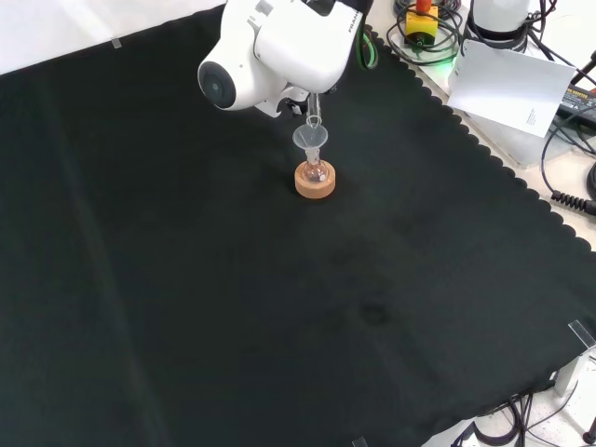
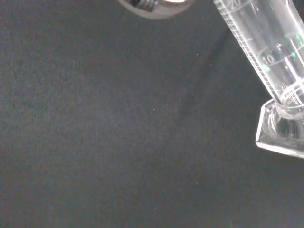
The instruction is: Pour the water from the graduated cylinder into the round-bottom flask.
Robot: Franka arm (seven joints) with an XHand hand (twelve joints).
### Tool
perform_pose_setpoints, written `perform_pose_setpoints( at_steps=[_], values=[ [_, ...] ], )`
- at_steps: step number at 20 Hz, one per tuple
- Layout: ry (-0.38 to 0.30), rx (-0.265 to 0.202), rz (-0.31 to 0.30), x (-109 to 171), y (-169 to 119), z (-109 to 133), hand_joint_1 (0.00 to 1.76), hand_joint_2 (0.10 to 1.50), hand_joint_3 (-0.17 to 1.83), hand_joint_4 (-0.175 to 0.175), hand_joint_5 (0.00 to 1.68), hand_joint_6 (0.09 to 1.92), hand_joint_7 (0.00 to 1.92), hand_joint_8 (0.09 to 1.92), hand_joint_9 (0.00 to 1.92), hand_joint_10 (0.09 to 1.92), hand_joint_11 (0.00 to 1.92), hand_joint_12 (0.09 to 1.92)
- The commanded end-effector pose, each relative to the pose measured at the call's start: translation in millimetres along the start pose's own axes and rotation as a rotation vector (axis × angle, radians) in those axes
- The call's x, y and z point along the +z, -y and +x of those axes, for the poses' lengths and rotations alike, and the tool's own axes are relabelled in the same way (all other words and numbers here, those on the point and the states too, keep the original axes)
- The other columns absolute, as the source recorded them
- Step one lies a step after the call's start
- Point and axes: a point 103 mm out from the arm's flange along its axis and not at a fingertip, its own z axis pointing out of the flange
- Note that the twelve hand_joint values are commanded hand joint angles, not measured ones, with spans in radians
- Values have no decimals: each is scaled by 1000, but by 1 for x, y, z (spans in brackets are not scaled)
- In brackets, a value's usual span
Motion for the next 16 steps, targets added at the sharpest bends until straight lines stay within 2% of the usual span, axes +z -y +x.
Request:
perform_pose_setpoints(
  at_steps=[1,8,15,16],
  values=[
    [-3,8,8,6,4,-10,1264,1107,1,-175,979,999,1021,978,1512,87,1288,727],
    [-9,7,22,4,4,-11,1263,1109,2,-175,976,1004,1018,983,1512,87,1288,726],
    [8,25,50,-4,2,3,1263,1110,2,-175,974,1008,1015,987,1512,87,1289,725],
    [6,17,44,1,4,-6,1262,1110,2,-175,974,1008,1015,987,1511,87,1289,725]
  ],
)
